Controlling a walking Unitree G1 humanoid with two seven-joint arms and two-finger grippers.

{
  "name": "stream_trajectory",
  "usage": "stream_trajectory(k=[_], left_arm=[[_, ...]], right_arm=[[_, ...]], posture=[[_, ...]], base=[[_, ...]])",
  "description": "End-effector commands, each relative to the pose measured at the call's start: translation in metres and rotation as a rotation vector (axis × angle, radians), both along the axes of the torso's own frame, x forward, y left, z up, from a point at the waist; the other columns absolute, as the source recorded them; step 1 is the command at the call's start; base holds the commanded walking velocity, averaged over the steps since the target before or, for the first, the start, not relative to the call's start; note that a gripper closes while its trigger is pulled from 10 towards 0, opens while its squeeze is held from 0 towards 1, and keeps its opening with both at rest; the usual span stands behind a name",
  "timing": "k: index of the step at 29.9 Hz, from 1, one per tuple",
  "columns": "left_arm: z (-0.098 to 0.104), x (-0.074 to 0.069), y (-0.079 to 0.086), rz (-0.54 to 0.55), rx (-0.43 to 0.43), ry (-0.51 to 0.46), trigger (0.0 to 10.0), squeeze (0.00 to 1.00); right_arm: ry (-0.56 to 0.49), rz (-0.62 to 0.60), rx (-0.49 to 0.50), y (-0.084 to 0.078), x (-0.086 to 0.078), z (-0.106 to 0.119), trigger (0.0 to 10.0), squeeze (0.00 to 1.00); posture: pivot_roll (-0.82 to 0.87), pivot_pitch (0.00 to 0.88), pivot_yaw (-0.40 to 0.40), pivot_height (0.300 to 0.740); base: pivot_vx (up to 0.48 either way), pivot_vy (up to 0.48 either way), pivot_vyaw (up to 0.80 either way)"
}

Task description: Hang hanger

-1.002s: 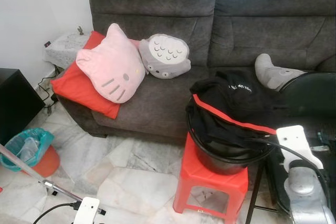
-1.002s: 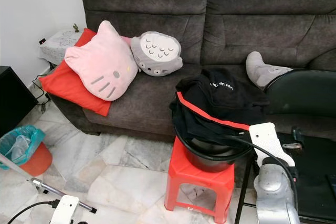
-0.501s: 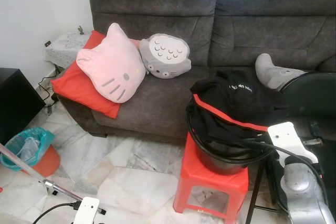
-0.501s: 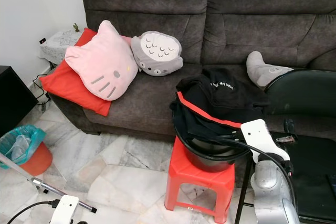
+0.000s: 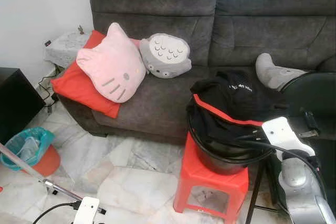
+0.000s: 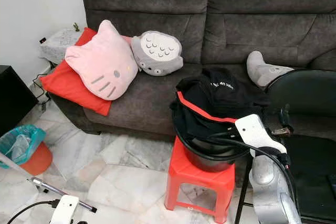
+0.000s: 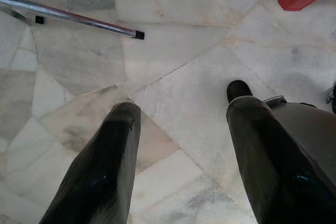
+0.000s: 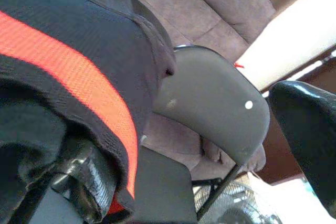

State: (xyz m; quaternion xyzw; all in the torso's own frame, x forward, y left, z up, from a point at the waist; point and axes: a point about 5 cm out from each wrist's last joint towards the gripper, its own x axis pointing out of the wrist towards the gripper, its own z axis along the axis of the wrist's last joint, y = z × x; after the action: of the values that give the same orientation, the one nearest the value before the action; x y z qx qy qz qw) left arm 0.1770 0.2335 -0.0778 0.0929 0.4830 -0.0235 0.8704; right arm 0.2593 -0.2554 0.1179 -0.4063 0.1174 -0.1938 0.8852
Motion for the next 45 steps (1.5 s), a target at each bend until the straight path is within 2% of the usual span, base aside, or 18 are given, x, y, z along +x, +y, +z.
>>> stream_trajectory(k=[1,4,5,12,17,18,21,22,26,28,33,35,36,38,40,43,44,45], left_arm=[[0.000,-0.001,0.002,-0.012,0.014,0.007,10.0,0.00],[0.000,-0.001,0.002,-0.016,0.013,0.009,10.0,0.00],[0.000,-0.001,0.002,-0.016,0.013,0.009,10.0,0.00],[0.000,-0.001,0.003,-0.016,0.017,0.007,10.0,0.00],[0.000,-0.001,0.003,-0.016,0.018,0.007,10.0,0.00],[0.000,-0.001,0.003,-0.016,0.018,0.007,10.0,0.00],[0.000,-0.001,0.003,-0.017,0.019,0.008,10.0,0.00],[0.000,-0.001,0.003,-0.017,0.019,0.008,10.0,0.00],[0.000,-0.001,0.002,-0.016,0.019,0.008,10.0,0.00],[0.000,-0.001,0.003,-0.015,0.019,0.007,10.0,0.00],[0.000,-0.001,0.003,-0.018,0.019,0.008,10.0,0.00],[0.000,-0.001,0.003,-0.017,0.019,0.007,10.0,0.00],[0.000,-0.001,0.003,-0.016,0.019,0.006,10.0,0.00],[0.000,-0.001,0.003,-0.015,0.020,0.005,10.0,0.00],[0.000,-0.001,0.003,-0.015,0.019,0.005,10.0,0.00],[0.000,-0.001,0.003,-0.016,0.019,0.005,10.0,0.00],[0.000,-0.001,0.003,-0.016,0.020,0.004,10.0,0.00],[0.000,-0.001,0.003,-0.015,0.020,0.004,10.0,0.00]], right_arm=[[-0.004,-0.064,0.053,-0.005,-0.001,-0.001,10.0,0.00],[0.006,-0.150,0.201,-0.012,-0.006,-0.010,10.0,0.00],[0.009,-0.158,0.214,-0.013,-0.007,-0.012,10.0,0.00],[-0.049,-0.134,0.146,-0.014,-0.001,0.001,10.0,0.00],[-0.071,-0.070,0.115,-0.008,0.004,0.007,10.0,0.00],[-0.070,-0.041,0.056,-0.005,0.007,0.011,10.0,0.00],[-0.017,-0.040,-0.006,-0.006,0.009,0.009,10.0,0.00],[-0.017,-0.040,-0.006,-0.006,0.009,0.009,10.0,0.00],[0.045,-0.051,0.115,-0.008,0.010,-0.005,10.0,0.00],[0.022,-0.037,0.082,-0.007,0.012,-0.001,10.0,0.00],[-0.020,-0.022,0.089,-0.006,0.014,0.004,10.0,0.00],[-0.052,0.001,0.091,-0.003,0.016,0.008,3.9,0.00],[-0.076,0.020,0.080,-0.001,0.017,0.013,1.8,0.00],[-0.085,0.027,0.074,0.000,0.018,0.015,1.6,0.00],[-0.090,0.033,0.072,0.001,0.019,0.016,2.2,0.00],[-0.084,0.038,0.076,0.002,0.019,0.014,2.0,0.00],[-0.083,0.040,0.076,0.002,0.019,0.013,0.0,0.00],[-0.083,0.041,0.077,0.002,0.019,0.013,0.0,0.00]], posture=[[-0.08,0.000,0.087,0.740],[-0.08,0.000,0.087,0.740],[-0.08,0.000,0.088,0.740],[-0.08,0.000,0.090,0.740],[-0.08,0.000,0.089,0.740],[-0.08,0.000,0.089,0.740],[-0.08,0.000,0.089,0.740],[-0.08,0.000,0.089,0.740],[-0.08,0.000,0.088,0.740],[-0.08,0.000,0.089,0.740],[-0.08,0.000,0.090,0.740],[-0.08,0.000,0.090,0.740],[-0.08,0.000,0.090,0.740],[-0.08,0.000,0.091,0.740],[-0.08,0.000,0.090,0.740],[-0.08,0.000,0.091,0.740],[-0.08,0.000,0.091,0.740],[-0.08,0.000,0.091,0.740]], base=[[0.000,0.000,0.00],[0.000,0.000,0.00],[0.000,0.000,0.00],[0.000,0.000,0.00],[0.000,0.000,0.00],[0.000,0.000,0.00],[0.000,0.000,0.00],[0.000,0.000,0.00],[0.000,0.000,0.00],[0.000,0.000,0.00],[0.000,0.000,0.00],[0.000,0.000,0.00],[0.000,0.000,0.00],[0.000,0.000,0.00],[0.000,0.000,0.00],[0.000,0.000,0.00],[0.000,0.000,0.00],[0.000,0.000,0.00]])
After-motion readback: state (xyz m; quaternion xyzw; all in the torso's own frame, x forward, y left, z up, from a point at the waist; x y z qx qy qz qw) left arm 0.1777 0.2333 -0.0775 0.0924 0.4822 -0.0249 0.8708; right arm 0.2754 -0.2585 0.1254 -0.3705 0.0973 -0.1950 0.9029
